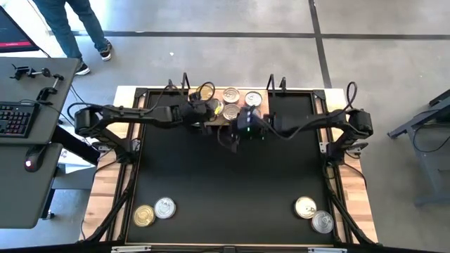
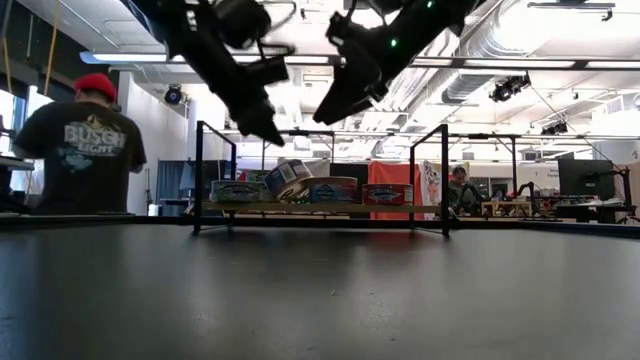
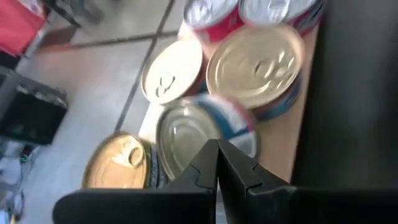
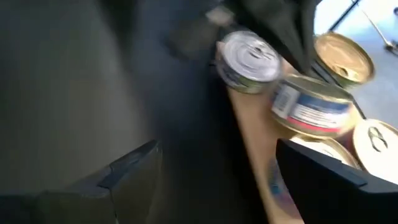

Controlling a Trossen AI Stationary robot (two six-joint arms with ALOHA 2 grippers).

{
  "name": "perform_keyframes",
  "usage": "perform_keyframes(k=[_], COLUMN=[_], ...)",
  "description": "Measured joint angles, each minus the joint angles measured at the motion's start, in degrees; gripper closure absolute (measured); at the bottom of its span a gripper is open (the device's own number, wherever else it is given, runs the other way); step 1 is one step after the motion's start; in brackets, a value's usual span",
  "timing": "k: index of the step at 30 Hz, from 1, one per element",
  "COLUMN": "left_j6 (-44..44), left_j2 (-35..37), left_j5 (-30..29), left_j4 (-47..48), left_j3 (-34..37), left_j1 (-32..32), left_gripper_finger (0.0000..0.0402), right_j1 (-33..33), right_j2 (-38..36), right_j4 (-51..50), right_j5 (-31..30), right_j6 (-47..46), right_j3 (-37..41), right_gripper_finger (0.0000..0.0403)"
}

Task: Stack canned seafood by type on shelf
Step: Stack the blue-pink tuna can on top of other blue-pink tuna can on the shelf

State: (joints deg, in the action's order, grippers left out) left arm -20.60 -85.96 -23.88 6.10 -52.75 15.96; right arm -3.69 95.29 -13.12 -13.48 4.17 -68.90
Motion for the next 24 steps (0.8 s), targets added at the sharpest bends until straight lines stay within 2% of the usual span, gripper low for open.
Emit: perform_keyframes(k=[5, 10, 24], left_j6=[-3.3, -7.9, -10.6], left_j2=[-3.3, -4.7, -4.3], left_j5=[0.1, 0.3, 7.3], left_j4=[-0.5, -1.5, -0.1], left_j3=[0.0, 0.0, 0.0], left_j1=[2.9, 3.2, 0.2], left_gripper_finger=[0.0401, 0.0401, 0.0401], right_j1=[5.9, 9.9, 13.6], right_j2=[0.0, 0.0, 0.0], right_j4=[-0.4, -3.9, -5.9], right_j5=[-3.8, -5.9, -6.0], right_j6=[-0.3, -1.6, -3.5], right_j3=[0.0, 0.0, 0.0], right_gripper_finger=[0.0096, 0.0096, 0.0096])
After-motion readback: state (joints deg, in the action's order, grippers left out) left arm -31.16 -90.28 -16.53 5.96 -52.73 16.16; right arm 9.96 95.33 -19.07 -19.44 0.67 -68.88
